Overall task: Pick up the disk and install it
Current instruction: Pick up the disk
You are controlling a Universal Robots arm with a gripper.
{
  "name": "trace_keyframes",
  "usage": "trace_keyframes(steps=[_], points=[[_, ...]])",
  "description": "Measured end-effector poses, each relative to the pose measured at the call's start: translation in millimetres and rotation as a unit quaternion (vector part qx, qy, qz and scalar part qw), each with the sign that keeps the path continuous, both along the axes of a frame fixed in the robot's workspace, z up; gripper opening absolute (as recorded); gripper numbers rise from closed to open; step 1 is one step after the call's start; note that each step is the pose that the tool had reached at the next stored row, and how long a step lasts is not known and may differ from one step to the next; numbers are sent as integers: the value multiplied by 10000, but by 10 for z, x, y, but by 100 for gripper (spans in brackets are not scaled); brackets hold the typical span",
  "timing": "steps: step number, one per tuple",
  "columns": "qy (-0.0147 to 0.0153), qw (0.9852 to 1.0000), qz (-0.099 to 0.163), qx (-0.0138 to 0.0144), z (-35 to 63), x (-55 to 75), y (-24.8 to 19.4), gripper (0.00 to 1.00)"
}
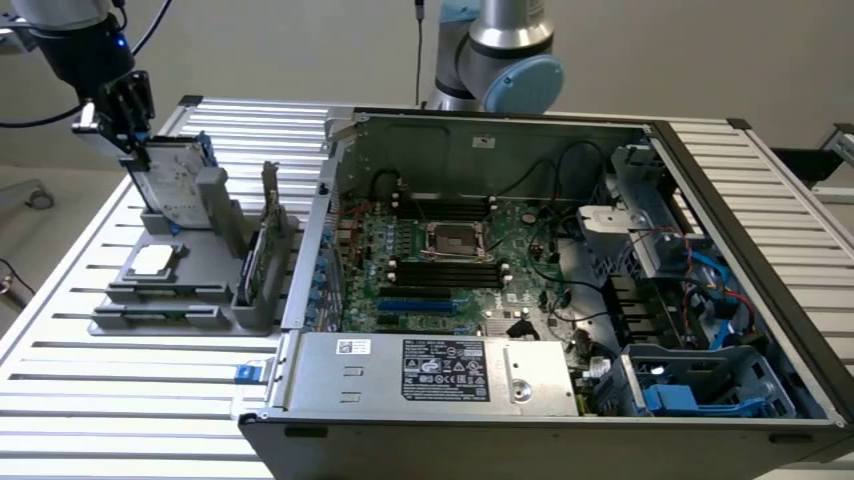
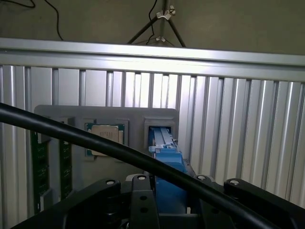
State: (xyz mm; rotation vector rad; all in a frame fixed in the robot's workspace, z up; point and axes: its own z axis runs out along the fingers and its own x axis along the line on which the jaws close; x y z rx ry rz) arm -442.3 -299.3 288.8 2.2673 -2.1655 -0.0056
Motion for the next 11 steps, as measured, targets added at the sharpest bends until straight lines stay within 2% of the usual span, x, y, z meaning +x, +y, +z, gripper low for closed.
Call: trace_keyframes(steps=[11], points=[[0,10000,-34,0,0,0,-23,33]])
